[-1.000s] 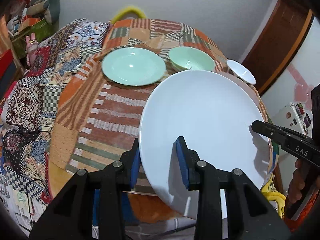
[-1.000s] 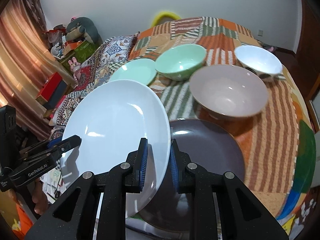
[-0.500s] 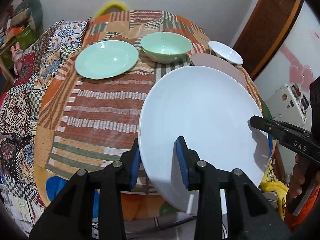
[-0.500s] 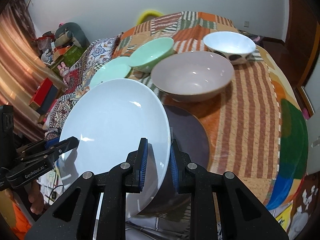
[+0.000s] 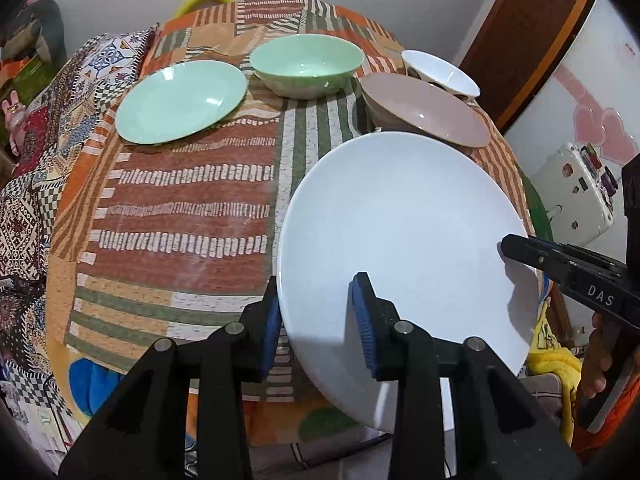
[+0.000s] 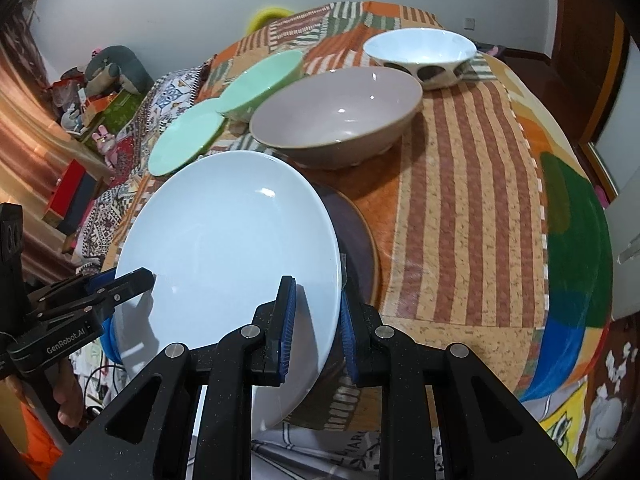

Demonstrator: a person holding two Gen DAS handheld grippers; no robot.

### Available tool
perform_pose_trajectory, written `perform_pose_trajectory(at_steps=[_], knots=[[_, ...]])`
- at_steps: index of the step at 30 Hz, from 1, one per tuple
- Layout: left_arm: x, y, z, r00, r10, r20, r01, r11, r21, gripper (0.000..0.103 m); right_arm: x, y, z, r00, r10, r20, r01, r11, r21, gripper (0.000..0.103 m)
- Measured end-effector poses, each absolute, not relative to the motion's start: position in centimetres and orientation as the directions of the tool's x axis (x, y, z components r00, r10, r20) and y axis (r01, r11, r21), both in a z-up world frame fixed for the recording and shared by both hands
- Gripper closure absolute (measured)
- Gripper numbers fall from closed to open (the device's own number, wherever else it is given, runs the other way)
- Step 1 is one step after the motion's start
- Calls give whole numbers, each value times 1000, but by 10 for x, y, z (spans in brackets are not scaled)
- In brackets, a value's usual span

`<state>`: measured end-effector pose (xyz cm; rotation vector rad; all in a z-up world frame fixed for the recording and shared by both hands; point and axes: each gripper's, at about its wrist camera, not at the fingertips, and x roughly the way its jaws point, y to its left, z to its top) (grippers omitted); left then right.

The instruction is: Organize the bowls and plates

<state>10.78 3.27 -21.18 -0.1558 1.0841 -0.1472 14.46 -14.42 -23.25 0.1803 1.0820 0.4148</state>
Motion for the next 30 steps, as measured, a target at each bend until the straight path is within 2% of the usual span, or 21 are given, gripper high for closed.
perform_pose_trajectory(at_steps=[30], knots=[[140,37,-242,401,-261,-878,17,960,-278,67,155,-141,-239,399,353,-846,-212,933,289,84]])
